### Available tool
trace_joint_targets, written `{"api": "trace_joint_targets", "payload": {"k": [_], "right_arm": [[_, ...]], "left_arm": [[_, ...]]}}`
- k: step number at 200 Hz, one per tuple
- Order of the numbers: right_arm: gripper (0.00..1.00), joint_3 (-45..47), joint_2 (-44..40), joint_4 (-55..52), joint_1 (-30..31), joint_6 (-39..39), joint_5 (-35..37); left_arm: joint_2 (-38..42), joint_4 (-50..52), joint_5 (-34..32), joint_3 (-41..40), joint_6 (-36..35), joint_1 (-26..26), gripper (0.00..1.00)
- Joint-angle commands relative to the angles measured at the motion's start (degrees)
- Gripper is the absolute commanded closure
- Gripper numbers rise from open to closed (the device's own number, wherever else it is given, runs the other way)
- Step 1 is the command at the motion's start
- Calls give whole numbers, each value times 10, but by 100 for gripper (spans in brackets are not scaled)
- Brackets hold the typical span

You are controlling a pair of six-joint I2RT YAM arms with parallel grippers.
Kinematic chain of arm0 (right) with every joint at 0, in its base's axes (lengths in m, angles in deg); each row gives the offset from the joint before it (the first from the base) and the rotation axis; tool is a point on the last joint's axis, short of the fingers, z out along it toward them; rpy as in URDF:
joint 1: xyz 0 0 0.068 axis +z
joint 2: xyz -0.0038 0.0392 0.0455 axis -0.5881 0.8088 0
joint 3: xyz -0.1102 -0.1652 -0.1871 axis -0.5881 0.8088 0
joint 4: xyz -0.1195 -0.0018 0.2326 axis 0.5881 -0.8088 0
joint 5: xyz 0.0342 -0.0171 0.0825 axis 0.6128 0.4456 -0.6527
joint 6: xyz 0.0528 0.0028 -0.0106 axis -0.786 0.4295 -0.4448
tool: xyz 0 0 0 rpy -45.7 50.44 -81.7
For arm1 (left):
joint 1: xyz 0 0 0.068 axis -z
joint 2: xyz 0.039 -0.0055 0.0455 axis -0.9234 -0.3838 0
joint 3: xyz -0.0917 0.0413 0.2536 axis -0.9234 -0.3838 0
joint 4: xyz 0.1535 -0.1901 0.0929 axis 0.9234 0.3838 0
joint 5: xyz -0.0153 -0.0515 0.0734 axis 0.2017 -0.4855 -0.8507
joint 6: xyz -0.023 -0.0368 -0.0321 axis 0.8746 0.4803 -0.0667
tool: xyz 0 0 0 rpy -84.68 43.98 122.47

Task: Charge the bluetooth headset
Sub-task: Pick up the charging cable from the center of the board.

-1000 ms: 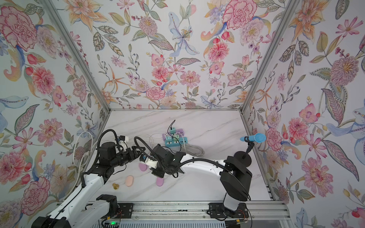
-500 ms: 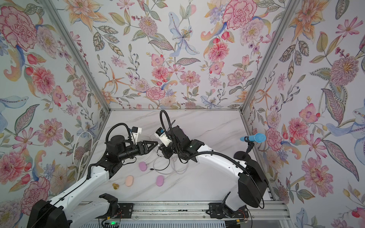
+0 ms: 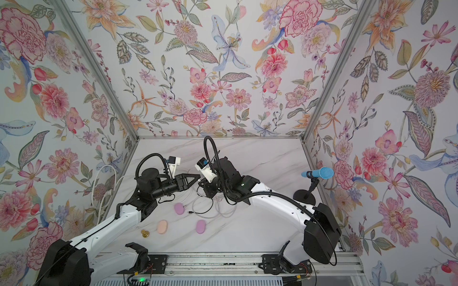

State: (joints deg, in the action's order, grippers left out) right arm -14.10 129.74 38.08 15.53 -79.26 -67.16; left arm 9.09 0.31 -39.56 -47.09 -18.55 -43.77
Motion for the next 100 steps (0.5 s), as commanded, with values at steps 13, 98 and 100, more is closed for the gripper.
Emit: {"api": "trace_joint_targets", "payload": {"k": [13,98,100], "right_arm": [[100,12,-13,13,-1,-10,-2],[100,19,-16,23,-14,-17,6],[100,18,-16,23,-14,-17,6]], "left_arm": [[-11,-34,14,17,11,10,71],[-5,-28,15,10,23,17,65],[-4,-27,15,10,22,17,65]]}}
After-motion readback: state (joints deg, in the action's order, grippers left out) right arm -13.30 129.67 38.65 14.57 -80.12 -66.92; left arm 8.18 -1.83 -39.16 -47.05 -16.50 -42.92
